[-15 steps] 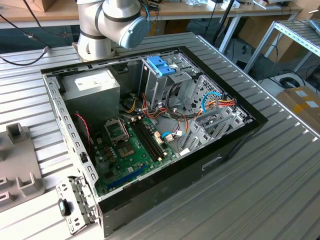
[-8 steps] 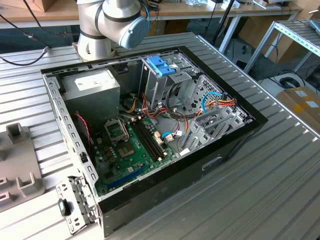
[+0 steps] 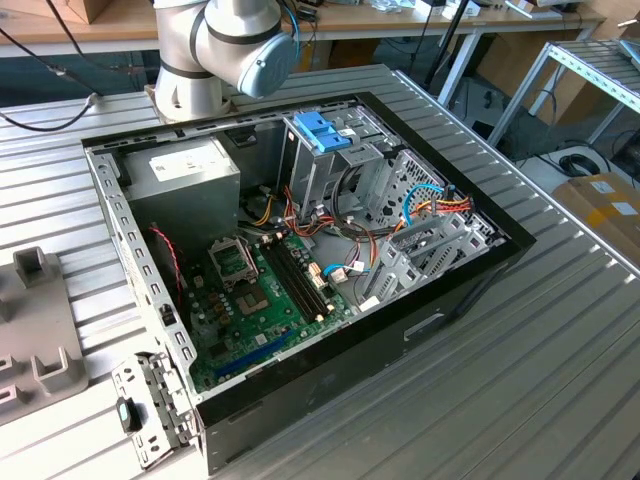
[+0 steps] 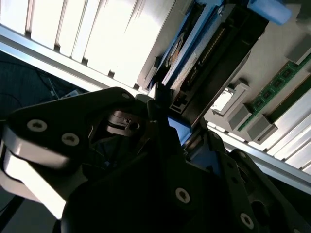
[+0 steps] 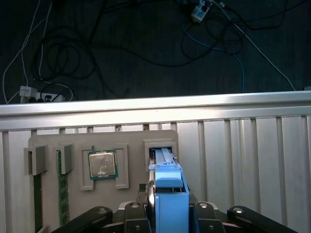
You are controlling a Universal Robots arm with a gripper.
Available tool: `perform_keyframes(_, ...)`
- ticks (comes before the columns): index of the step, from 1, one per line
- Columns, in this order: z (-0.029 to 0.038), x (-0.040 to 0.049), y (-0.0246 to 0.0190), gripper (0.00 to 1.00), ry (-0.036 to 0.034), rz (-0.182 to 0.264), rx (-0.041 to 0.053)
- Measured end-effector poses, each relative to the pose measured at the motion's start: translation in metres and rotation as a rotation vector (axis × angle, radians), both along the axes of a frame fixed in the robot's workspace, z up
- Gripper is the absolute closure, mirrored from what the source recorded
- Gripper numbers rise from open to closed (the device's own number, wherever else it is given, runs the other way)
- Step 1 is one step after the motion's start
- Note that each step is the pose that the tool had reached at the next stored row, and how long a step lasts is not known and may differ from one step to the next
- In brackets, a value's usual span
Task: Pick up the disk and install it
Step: 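Pick up the disk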
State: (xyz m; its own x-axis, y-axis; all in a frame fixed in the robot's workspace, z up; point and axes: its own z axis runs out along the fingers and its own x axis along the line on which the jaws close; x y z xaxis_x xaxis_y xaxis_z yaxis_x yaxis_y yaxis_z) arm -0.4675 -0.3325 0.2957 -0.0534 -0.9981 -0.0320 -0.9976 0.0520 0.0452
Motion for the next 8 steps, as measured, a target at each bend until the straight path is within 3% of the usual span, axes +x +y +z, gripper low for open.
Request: perform_keyframes(8, 0.0000, 0.0000, 0.0000, 0.63, 0.0001, 0.000, 0.0000)
